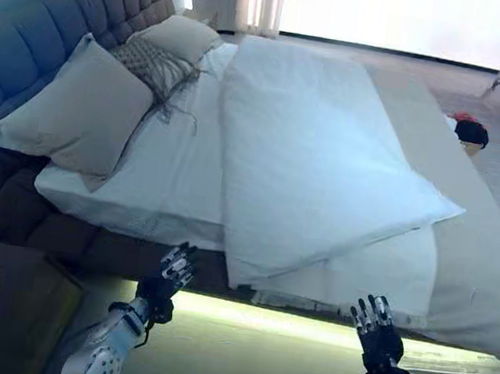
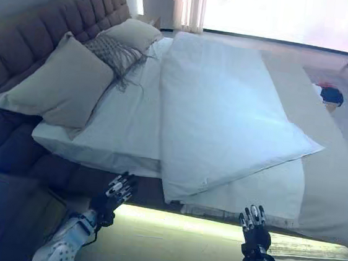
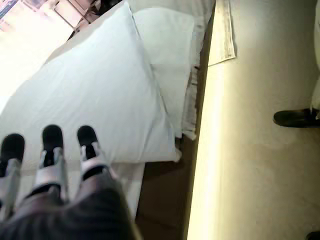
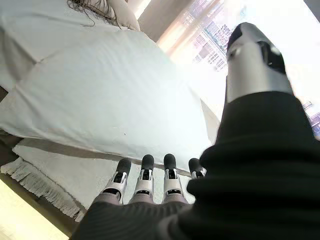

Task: Make the bed neatly

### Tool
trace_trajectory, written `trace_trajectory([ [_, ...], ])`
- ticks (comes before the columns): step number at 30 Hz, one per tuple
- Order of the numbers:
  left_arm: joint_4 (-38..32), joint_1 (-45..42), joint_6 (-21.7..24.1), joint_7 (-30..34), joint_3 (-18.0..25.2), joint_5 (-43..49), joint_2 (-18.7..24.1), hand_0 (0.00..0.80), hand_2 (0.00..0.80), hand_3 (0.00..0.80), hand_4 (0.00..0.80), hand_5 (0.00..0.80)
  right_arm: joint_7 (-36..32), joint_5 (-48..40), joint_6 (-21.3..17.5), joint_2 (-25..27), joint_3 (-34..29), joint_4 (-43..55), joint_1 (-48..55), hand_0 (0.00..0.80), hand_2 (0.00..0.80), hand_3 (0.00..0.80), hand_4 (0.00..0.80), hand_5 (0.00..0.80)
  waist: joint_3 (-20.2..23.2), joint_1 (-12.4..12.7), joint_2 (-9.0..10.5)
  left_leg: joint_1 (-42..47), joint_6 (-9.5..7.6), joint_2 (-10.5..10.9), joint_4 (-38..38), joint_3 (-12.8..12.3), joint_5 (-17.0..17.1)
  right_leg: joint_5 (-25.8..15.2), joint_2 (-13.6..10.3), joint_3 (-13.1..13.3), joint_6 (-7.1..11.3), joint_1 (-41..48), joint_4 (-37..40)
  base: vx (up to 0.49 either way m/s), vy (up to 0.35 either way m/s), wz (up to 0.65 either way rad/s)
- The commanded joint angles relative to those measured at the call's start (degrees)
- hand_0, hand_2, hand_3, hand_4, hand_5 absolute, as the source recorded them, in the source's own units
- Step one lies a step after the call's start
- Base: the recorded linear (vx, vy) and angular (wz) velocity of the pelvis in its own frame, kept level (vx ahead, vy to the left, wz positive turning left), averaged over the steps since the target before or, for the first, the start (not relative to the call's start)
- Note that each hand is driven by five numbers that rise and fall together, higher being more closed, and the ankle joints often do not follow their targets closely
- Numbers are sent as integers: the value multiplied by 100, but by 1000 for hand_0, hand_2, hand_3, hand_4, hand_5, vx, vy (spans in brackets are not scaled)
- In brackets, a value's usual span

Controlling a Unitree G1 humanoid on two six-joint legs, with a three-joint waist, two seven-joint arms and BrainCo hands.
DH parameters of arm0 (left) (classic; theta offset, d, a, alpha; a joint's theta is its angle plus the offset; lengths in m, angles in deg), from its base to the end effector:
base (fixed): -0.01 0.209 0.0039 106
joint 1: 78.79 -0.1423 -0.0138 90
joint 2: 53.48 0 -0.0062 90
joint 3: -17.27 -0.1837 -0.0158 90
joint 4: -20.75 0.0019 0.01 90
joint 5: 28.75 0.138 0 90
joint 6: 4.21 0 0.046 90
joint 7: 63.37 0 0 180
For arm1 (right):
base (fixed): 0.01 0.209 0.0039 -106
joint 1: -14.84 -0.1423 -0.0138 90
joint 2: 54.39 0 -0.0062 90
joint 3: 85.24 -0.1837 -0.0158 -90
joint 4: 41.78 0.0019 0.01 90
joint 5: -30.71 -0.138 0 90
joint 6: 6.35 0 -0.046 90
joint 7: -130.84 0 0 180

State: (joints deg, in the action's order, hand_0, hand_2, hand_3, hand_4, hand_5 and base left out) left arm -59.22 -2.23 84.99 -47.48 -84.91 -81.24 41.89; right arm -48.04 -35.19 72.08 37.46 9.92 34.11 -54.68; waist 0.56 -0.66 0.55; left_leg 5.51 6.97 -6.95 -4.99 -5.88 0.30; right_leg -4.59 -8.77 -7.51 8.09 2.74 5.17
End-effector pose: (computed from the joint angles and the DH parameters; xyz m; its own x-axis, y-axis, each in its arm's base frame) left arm 0.1335 0.2020 -0.0241 0.8991 -0.3096 -0.3096 0.0756 0.8063 -0.5867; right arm 0.0970 -0.2259 -0.0379 0.8564 -0.2438 -0.4552 0.4947 0.6399 0.5880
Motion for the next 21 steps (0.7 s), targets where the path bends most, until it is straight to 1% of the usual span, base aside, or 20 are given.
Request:
trace_trajectory([
  [1, -128, 268, 241, 170, 204, 123, 81, 0, 0, 0, 0, 0, -152, 62, -344, -57, -228, 308, -151, 0, 0, 0, 0, 0, 6, -33, 85, -104, -372, 190, -1, -180, -45, -8, 79, -108, 28, -71, -74, 0, 0, 0],
  [12, -166, 273, 271, 189, 235, 167, 86, 0, 0, 0, 0, 0, -109, 76, -287, -78, -222, 351, -151, 0, 0, 0, 0, 0, 9, -21, 96, -66, -374, 184, 1, -183, -49, -4, 73, -98, 29, -67, -91, 0, 0, 0],
  [17, -172, 197, 295, 150, 326, 143, 95, 0, 0, 0, 0, 0, -110, 90, -235, -68, -196, 376, -145, 0, 0, 0, 0, 0, -4, -2, 121, -40, -356, 114, 90, -210, -62, 23, 113, -67, -14, -69, -130, 6, -60, -1],
  [21, -175, 108, 306, 138, 372, 131, 106, 0, 0, 0, 0, 0, -119, 87, -136, -26, -205, 377, -120, 0, 0, 0, 0, 0, -10, 15, 150, -59, -312, 12, 216, -207, -75, 31, 201, -21, -76, -74, -119, 2, -104, -3],
])
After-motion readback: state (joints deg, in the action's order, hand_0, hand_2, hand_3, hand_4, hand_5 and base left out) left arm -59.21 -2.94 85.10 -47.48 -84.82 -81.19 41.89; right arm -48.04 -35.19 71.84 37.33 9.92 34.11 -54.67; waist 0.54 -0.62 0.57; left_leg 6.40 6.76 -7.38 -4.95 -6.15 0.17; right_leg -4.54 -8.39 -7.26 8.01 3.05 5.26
